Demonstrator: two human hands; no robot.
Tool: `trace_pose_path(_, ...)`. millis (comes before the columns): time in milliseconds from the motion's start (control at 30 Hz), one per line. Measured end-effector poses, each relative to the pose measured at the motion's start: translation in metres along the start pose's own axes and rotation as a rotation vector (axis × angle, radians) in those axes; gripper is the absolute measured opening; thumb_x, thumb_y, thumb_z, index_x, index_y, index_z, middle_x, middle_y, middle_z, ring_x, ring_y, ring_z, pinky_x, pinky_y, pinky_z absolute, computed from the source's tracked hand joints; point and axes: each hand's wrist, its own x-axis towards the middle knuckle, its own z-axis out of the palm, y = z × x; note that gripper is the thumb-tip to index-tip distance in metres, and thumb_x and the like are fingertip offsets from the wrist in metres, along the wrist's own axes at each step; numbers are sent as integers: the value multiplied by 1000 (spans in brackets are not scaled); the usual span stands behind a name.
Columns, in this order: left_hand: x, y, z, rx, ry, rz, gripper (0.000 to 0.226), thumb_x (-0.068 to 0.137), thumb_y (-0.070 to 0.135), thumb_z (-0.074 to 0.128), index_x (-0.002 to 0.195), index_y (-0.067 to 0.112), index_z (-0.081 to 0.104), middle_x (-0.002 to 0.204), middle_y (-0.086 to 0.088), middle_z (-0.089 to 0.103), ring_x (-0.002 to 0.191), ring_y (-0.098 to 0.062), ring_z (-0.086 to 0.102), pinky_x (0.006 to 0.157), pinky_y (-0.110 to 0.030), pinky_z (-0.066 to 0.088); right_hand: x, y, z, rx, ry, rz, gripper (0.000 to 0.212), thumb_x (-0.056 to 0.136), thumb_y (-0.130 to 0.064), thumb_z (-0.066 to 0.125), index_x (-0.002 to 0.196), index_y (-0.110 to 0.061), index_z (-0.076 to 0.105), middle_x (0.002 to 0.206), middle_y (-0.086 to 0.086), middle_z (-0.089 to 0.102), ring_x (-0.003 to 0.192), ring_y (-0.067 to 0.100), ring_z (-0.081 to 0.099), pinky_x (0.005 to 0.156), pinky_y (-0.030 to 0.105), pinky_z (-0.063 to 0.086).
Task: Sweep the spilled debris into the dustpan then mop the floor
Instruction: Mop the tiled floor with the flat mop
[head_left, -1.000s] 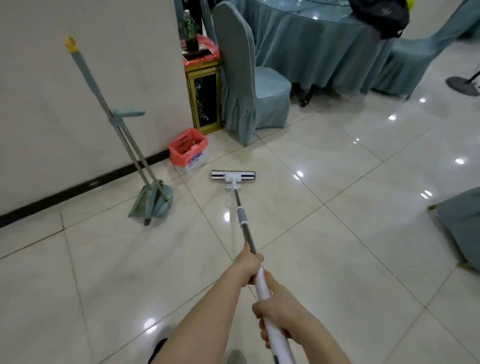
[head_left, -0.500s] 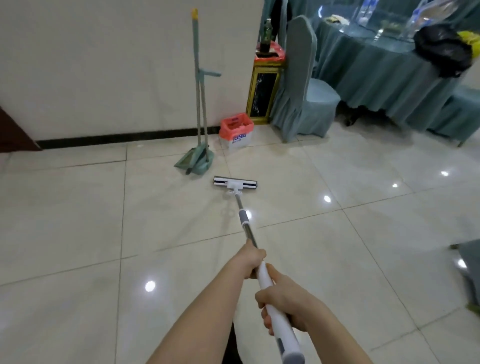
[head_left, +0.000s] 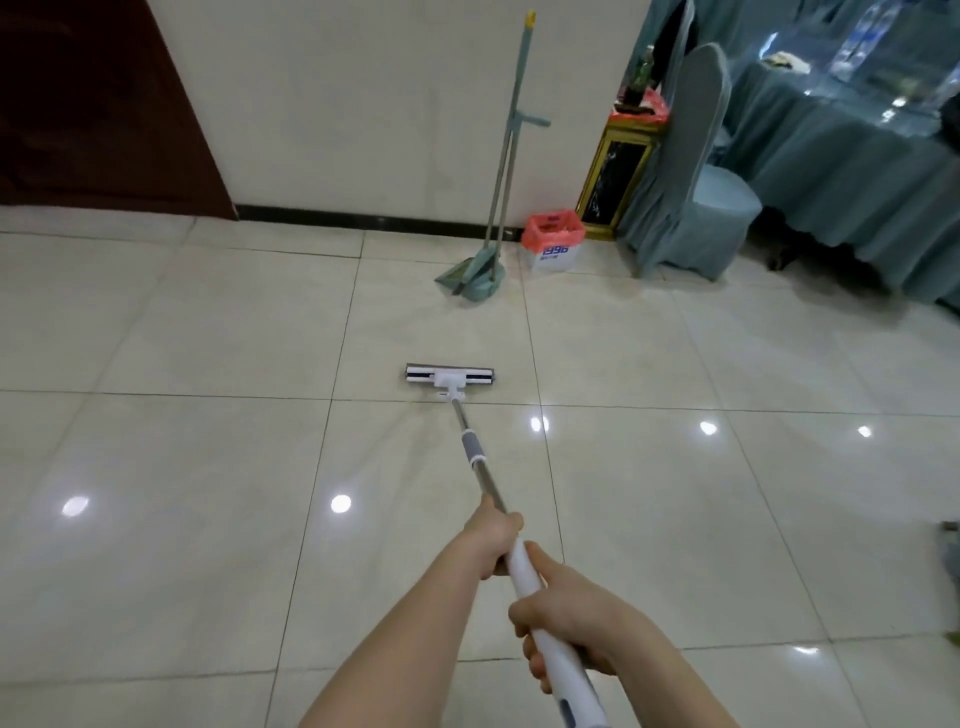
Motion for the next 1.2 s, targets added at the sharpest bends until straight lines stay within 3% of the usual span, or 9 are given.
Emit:
trace_pose_path(167, -60, -81, 28, -62, 29, 11, 55, 93, 10, 44, 144, 22, 28, 94, -9, 53, 74, -22, 55, 55, -31, 50, -50, 81, 30, -86, -52, -20, 57, 83, 2, 46, 126, -36, 45, 68, 11, 53, 45, 20, 53, 48, 31, 52)
trace_pose_path(333, -121, -160, 69, -130, 48, -30, 56, 93, 11, 45, 144, 25, 25, 109, -15, 55, 79, -25, 59, 62, -35, 55, -104, 164, 47, -104, -99, 44, 68, 82, -1, 50, 132, -45, 35, 63, 10, 55, 46, 22, 55, 51, 32, 53)
trace_pose_path(433, -143, -182, 80, -180, 62, -48, 55, 94, 13, 45, 142, 30, 26, 110, -13, 56, 79, -24, 59, 61, -35, 56, -121, 187, 54, -91, -89, 57, 71, 82, -3, 53, 133, -48, 31, 64, 11, 54, 47, 23, 54, 50, 31, 52)
trace_pose_path(567, -141, -189, 62, -129, 145, -26, 49, 91, 14, 47, 138, 23, 38, 103, -10, 56, 76, -23, 57, 54, -31, 51, -117, 188, 81, -8, -22, 4, 58, 81, -1, 48, 121, -42, 43, 61, 10, 51, 43, 21, 50, 46, 28, 49)
trace_pose_path(733, -108, -161, 14, -52, 227, 19, 44, 89, 12, 48, 133, 9, 45, 97, -13, 55, 74, -26, 54, 56, -29, 46, -80, 144, 105, 58, 27, -33, 60, 82, 4, 45, 122, -40, 49, 64, 9, 49, 35, 17, 47, 41, 23, 46)
trace_pose_path(967, -26, -69, -56, -18, 226, 37, 41, 88, 15, 50, 129, 11, 48, 115, -18, 61, 87, -31, 59, 68, -39, 56, -4, 32, 88, 50, 60, -29, 56, 82, 1, 49, 122, -37, 51, 61, 10, 49, 38, 18, 48, 42, 24, 46)
trace_pose_path(1200, 59, 31, -163, -1, 223, 33, 37, 89, 15, 49, 126, 13, 49, 107, -16, 61, 82, -30, 60, 66, -37, 55, 87, -107, 99, 95, 74, -38, 57, 83, 2, 48, 119, -41, 49, 62, 11, 50, 40, 19, 49, 45, 27, 49)
